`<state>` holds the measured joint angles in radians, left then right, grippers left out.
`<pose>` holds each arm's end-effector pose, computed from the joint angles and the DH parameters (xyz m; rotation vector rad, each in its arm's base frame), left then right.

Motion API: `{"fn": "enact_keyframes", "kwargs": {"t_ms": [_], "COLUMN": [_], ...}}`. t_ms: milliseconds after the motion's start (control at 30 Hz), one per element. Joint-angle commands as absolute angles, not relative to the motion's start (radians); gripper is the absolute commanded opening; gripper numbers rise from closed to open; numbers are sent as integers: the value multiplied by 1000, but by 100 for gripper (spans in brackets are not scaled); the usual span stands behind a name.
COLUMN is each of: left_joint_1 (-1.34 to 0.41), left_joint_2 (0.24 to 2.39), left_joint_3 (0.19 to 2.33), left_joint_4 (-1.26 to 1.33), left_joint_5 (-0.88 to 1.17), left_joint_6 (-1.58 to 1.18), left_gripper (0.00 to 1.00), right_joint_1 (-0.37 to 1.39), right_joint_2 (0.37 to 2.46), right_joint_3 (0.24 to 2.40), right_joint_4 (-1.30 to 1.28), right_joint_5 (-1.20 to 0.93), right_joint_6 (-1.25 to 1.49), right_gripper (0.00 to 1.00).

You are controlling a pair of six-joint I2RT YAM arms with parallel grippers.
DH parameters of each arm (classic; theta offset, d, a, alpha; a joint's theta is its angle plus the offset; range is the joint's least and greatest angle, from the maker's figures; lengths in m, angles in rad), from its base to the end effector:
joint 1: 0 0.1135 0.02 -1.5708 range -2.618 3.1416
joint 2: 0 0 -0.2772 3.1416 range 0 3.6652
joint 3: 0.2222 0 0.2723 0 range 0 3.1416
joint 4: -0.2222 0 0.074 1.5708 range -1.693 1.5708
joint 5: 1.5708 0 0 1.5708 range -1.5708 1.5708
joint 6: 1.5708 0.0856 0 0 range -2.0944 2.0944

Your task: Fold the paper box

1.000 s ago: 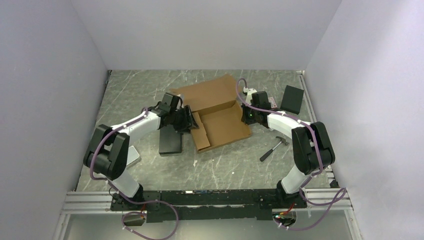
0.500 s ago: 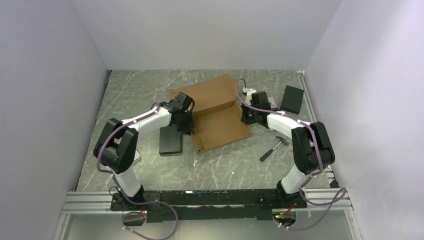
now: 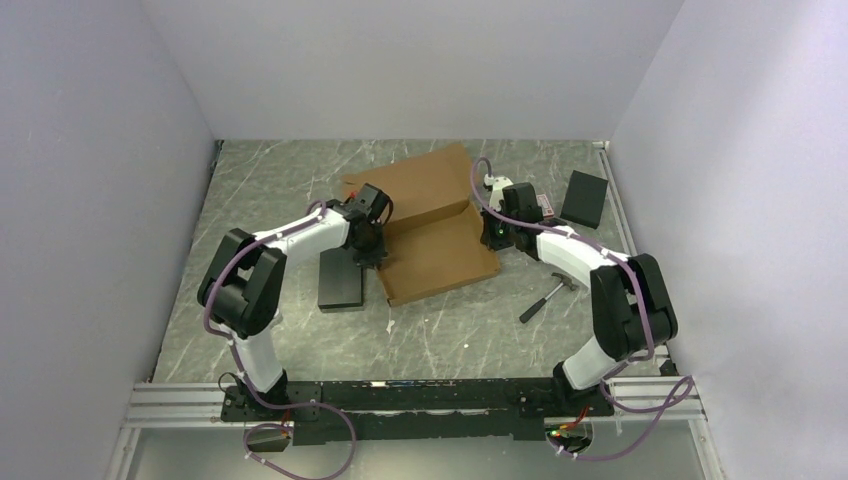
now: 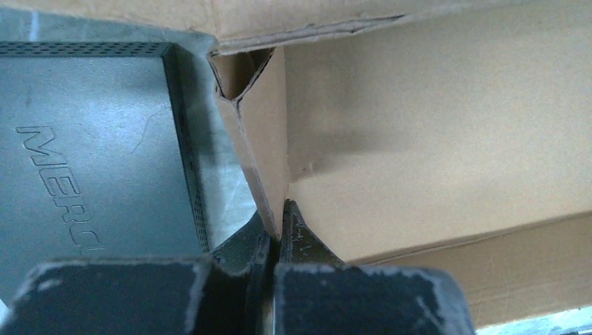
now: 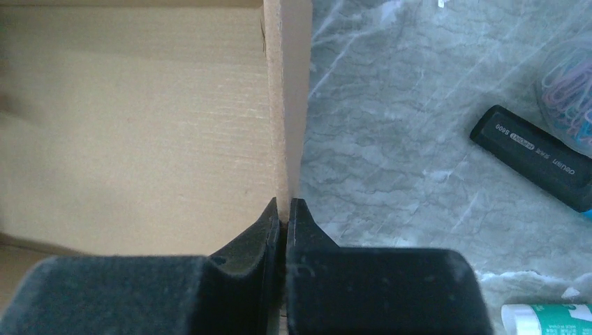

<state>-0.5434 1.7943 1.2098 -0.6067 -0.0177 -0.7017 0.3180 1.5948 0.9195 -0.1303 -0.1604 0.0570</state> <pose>0.3391 -0.2030 0.1391 -0.2268 2.7990 -0.2944 0.3579 0.1322 0.1571 -0.3882 2.3628 0.3685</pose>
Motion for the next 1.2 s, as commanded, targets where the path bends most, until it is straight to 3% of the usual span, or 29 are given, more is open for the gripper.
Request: {"fn": "enact_keyframes", "kwargs": {"t_ms": [0,567,800,1167], "left_joint_1": [-570,-612,-613,-612], "left_joint_2": [1770,1862,1832,1794], "left_joint_3": [1243,1404,1404,1355], "left_joint_4": [-604,-725,-706,-676], "left_joint_5": [-110,-268,-241,-199], "left_joint_6": [-660,-584,-561,-544], "left_gripper": [0,0,28,45], "right_joint_1": [358,410,408,407], "right_joint_2": [1476,1385,1417,1434], "right_joint_3": [914,843,833,829], "right_joint_4": [-28,86,101,111], "right_joint_5": [-258,-206,-136,-106], "right_joint_6": [92,179,194,187], "right_gripper": [0,0,0,0]}}
